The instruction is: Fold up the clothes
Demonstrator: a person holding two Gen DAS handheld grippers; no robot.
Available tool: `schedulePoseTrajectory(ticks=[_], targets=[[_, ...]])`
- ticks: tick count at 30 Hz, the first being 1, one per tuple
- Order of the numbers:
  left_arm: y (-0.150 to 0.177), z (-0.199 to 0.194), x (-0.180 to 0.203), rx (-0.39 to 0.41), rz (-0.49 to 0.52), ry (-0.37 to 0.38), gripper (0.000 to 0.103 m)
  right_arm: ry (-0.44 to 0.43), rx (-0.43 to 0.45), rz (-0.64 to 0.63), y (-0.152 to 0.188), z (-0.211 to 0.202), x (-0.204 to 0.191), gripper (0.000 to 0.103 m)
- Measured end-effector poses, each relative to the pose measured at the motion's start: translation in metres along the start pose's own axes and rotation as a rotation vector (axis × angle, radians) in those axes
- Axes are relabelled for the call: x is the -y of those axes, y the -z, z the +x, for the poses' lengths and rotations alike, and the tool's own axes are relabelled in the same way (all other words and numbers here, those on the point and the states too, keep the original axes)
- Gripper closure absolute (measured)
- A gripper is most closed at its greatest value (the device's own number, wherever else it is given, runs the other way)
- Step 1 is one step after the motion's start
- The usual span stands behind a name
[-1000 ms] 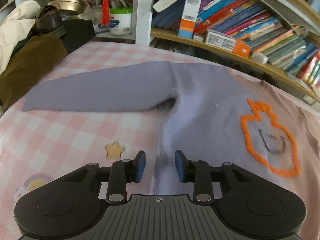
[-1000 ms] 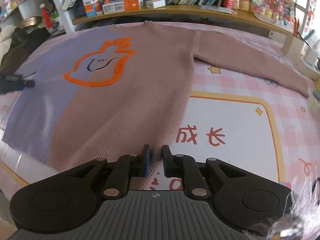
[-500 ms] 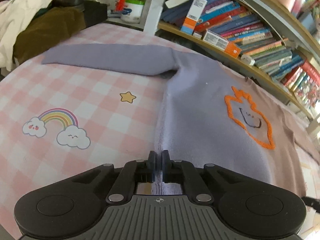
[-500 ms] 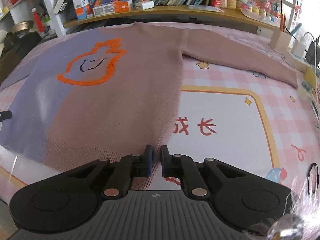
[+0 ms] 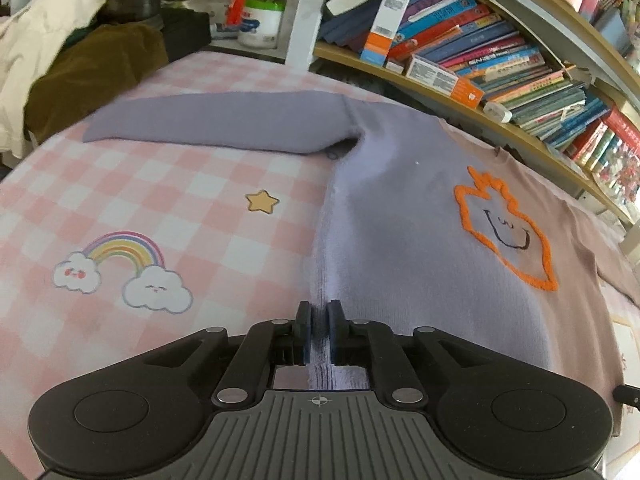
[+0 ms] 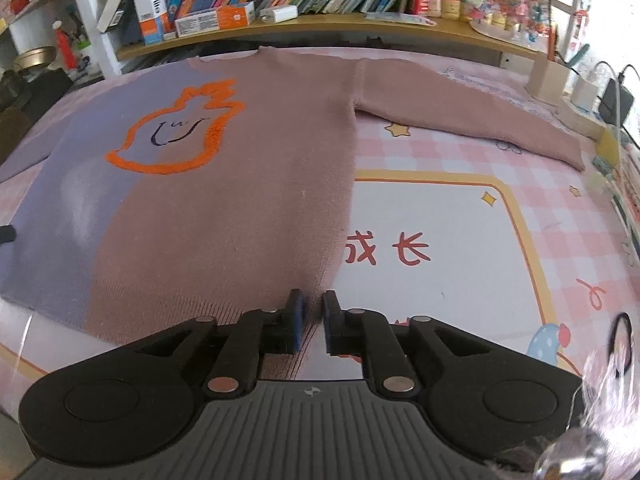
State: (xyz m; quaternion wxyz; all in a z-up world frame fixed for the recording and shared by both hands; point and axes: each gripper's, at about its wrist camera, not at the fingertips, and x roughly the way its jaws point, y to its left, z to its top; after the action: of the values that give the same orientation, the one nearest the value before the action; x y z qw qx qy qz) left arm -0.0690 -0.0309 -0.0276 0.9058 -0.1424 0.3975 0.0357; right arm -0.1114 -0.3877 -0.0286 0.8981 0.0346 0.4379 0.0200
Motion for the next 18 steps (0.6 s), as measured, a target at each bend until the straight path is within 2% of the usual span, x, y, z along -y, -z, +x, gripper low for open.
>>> schedulePoseTrajectory(ticks=[1,2,3,5,7,9,10,12,15,18], targets=[[0.000,-0.005,0.002,0.013,0.008,0.006,0.090,0.007,0.007,0.007,0.001,-0.002,-0.001,0.079],[0.001,-0.010,0.004,0.026,0.015,0.012,0.087,0.015,0.013,0.015,0.002,-0.005,-0.002,0.061],[0.002,-0.015,0.007,0.034,0.036,0.024,0.085,0.022,0.020,0.022,0.004,-0.007,-0.003,0.051],[0.003,-0.022,0.015,0.041,0.080,0.041,0.084,0.037,0.033,0.037,0.006,-0.012,-0.005,0.051],[0.004,-0.027,0.022,0.045,0.119,0.054,0.076,0.054,0.047,0.053,0.008,-0.018,-0.007,0.048],[0.006,-0.034,0.026,0.052,0.149,0.059,0.053,0.081,0.070,0.064,0.011,-0.026,-0.012,0.037],[0.007,-0.037,0.028,0.057,0.161,0.058,0.048,0.094,0.081,0.067,0.012,-0.029,-0.015,0.034],[0.011,-0.045,0.031,0.063,0.181,0.065,0.035,0.120,0.108,0.073,0.017,-0.038,-0.022,0.021],[0.019,-0.054,0.030,0.063,0.187,0.074,0.024,0.156,0.118,0.083,0.027,-0.044,-0.033,0.016],[0.035,-0.065,0.030,0.066,0.190,0.070,0.021,0.185,0.117,0.084,0.041,-0.050,-0.046,0.015]])
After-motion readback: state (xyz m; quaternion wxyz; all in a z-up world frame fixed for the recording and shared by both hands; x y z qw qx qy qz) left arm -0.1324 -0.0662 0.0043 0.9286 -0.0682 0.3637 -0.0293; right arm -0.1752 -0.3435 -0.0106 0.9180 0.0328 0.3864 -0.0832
